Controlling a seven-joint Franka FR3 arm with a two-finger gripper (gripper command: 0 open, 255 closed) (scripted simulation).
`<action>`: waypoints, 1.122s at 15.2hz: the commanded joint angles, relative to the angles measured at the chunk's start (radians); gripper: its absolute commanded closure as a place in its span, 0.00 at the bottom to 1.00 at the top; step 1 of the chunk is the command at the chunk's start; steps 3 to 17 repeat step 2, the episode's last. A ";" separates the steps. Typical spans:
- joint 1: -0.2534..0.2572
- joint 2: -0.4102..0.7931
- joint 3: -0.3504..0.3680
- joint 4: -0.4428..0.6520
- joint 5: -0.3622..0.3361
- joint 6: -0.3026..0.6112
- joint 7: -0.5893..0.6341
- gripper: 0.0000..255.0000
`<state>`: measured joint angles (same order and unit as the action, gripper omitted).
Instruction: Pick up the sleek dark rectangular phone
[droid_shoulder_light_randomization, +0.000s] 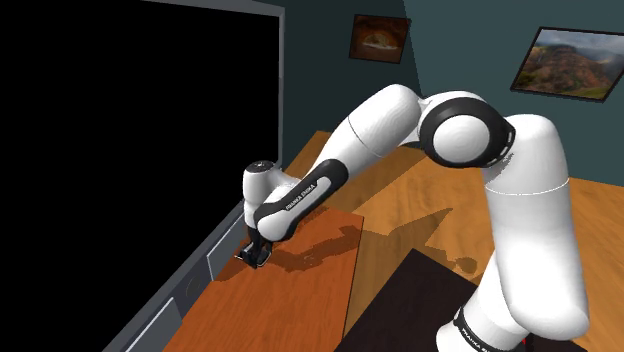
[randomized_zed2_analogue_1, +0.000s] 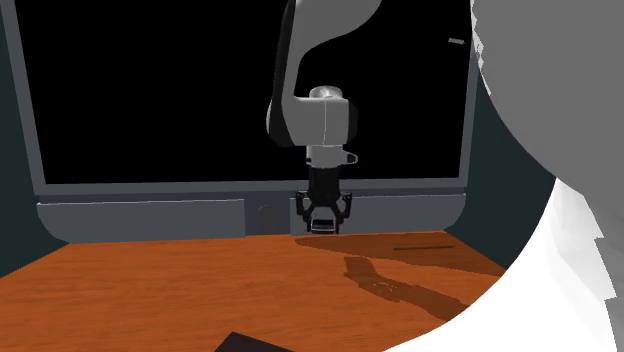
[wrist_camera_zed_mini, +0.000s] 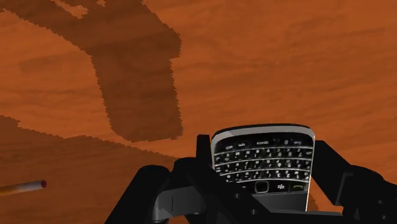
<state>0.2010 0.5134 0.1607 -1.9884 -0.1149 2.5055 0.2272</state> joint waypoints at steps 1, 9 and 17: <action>-0.001 -0.013 0.002 -0.005 0.002 -0.008 -0.001 1.00; -0.001 -0.013 0.002 -0.004 0.002 -0.008 -0.001 1.00; -0.001 -0.013 0.002 -0.004 0.002 -0.008 -0.001 1.00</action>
